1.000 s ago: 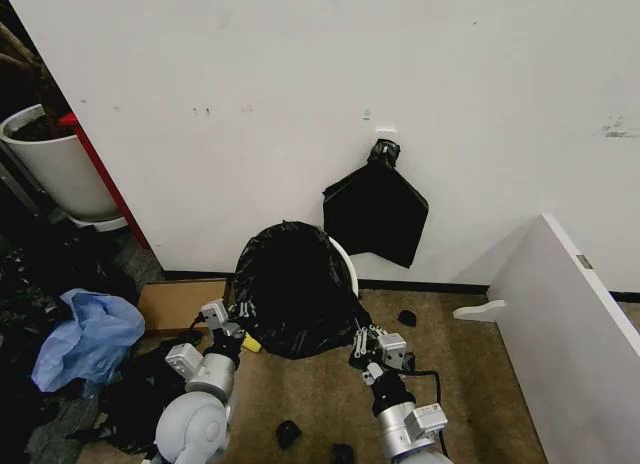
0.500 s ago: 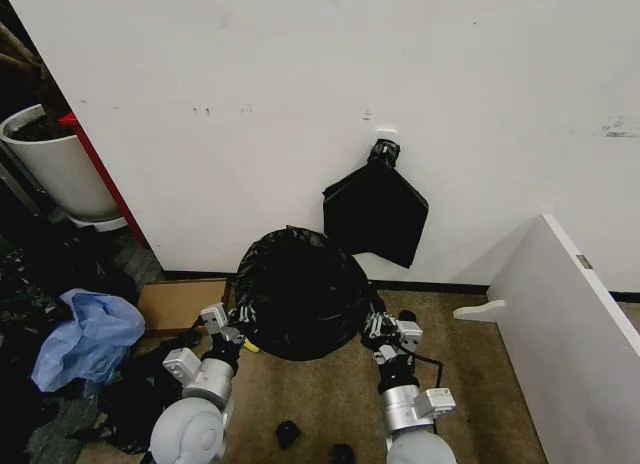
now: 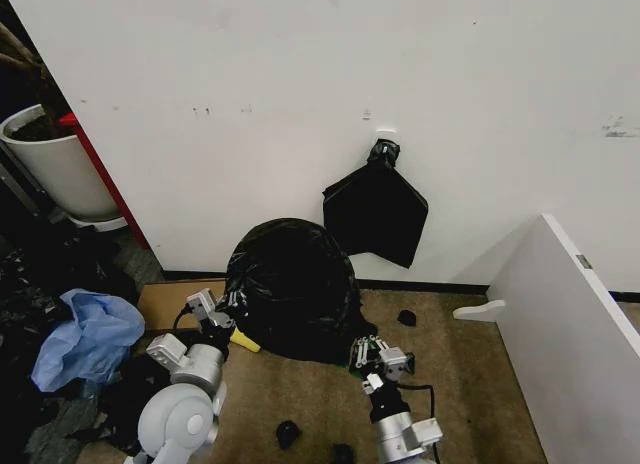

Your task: Place the garbage bag over the trash bin.

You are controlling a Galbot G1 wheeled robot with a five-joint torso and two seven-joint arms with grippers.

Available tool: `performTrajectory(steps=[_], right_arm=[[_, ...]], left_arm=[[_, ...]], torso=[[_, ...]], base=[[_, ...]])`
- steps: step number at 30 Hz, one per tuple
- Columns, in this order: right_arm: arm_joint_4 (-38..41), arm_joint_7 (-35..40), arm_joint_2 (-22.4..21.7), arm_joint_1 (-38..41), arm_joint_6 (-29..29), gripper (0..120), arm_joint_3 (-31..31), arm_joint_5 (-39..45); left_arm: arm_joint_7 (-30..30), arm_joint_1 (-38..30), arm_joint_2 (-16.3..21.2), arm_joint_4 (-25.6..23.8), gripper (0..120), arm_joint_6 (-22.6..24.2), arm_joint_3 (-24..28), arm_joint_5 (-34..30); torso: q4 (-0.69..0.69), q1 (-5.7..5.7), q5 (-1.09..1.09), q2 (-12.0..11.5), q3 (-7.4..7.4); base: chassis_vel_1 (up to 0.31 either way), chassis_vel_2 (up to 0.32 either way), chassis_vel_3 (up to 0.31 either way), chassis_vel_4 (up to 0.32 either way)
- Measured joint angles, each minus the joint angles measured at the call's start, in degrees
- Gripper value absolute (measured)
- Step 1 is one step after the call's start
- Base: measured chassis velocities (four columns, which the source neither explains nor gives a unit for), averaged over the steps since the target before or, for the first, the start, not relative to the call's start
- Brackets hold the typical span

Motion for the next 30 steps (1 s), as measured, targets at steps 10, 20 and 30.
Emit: performTrajectory(steps=[10,20,30], right_arm=[[1.64,1.15,-1.34,-2.25,3.02,47,4.99,8.67],[8.37,-6.09,-2.55,-12.00,-2.19,82,0.43,19.13],[1.61,-9.90,-1.15,-8.06,-0.35,100,1.03,8.66]], left_arm=[[-3.70,-1.61,0.04,-0.16,1,3.25,-0.72,-2.55],[-4.74,-3.16,-0.10,1.30,1,4.70,-1.02,-4.32],[-5.48,-2.71,-0.26,-1.30,1,7.12,-2.31,-8.32]], torso=[[0.00,0.00,0.00,0.00,0.00],[0.00,0.00,-0.01,0.00,0.00],[0.00,0.00,0.00,0.00,0.00]], base=[[0.000,0.000,0.000,0.000],[0.000,0.000,0.000,0.000],[0.000,0.000,0.000,0.000]])
